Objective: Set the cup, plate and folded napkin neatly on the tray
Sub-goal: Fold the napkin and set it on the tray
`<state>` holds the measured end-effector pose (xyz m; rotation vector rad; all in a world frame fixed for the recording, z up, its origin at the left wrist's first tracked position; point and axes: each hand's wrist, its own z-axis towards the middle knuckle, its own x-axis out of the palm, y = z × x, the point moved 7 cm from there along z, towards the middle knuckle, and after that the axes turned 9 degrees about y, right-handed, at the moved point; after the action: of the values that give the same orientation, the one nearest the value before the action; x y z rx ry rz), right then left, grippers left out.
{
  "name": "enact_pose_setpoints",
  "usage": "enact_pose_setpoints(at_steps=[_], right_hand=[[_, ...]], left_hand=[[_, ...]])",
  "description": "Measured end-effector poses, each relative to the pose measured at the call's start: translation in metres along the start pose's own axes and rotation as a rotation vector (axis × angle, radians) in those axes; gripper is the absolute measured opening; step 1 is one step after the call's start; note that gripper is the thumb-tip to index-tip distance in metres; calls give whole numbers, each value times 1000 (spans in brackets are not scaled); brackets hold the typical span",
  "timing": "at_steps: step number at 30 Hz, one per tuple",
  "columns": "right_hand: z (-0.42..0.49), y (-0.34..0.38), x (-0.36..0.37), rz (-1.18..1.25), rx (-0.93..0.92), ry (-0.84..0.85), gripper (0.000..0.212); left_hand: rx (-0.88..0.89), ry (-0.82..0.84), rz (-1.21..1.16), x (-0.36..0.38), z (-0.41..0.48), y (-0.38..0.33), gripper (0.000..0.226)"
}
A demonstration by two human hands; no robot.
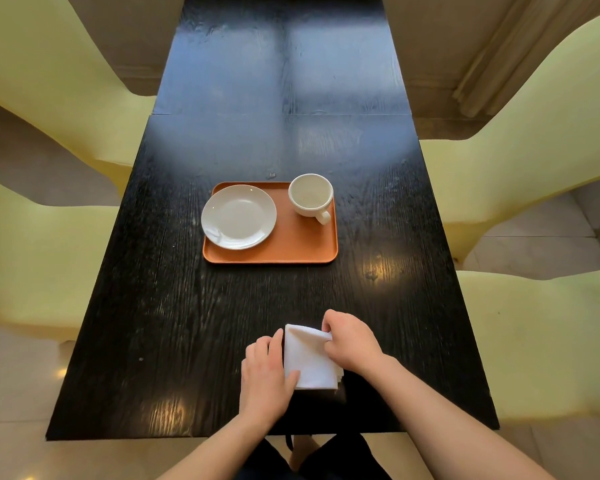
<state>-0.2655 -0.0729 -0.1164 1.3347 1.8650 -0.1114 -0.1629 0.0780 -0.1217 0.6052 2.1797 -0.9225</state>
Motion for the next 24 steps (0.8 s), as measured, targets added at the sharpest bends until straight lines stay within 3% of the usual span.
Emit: enact_pose_setpoints(at_steps=[2,5,9,13,16,21,24], right_hand=[[0,-4,3,79,35,45,24],[0,-9,4,225,75,93,46],[-2,-15,-1,371,101,75,14],[-12,-20,-6,599,102,19,2],[-18,-23,-11,786,112,-32,2],[-20,-20,-14,1127,118,-111,6],[-22,-15,-17,1335,96,-212,7]], left_hand=[[-25,20,-36,1,1,4,78],[-67,48,-147,2,4,6,72],[-54,77,-145,0,8,-1,54],[-45,74,-341,-4,11,-3,57],[-77,86,-584,-8,16,-2,62],[-317,86,-1162,-7,22,-3,91],[-333,234,-1445,1,23,-17,82]])
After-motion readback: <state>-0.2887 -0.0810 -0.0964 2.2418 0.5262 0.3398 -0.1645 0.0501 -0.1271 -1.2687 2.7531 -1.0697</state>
